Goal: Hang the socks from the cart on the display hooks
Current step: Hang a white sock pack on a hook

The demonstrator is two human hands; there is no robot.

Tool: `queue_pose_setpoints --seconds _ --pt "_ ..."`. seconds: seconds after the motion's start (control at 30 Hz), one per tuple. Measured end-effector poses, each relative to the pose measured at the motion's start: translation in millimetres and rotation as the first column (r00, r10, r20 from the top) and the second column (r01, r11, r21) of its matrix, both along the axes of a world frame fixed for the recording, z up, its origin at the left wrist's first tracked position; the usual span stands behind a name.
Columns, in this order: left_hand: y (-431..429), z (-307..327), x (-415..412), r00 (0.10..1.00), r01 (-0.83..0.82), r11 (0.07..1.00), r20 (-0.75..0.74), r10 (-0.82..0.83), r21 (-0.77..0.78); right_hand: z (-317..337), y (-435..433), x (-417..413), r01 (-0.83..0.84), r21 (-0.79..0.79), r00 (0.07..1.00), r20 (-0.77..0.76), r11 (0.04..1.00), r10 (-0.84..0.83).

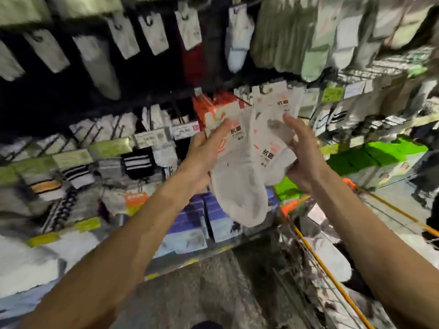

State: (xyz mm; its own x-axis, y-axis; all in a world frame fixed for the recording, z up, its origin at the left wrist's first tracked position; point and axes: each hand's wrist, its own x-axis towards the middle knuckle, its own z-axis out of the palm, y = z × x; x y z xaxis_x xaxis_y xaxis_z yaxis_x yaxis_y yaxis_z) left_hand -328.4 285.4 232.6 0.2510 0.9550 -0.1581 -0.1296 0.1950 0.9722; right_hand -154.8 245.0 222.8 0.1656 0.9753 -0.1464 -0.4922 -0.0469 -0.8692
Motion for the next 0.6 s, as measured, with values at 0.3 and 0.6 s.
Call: queue_pose_setpoints --seconds 0.3,0.6 --pt "-7 80 -103 0.97 -0.176 0.983 0.18 0.163 0.055 75 -3 -100 -0.061 0.257 0.995 0.087 0.965 0.04" --pt "-4 141 -113 0.959 -0.162 0.956 0.265 0.095 0.244 147 17 -129 -0.107 0.453 0.962 0.271 0.885 -0.022"
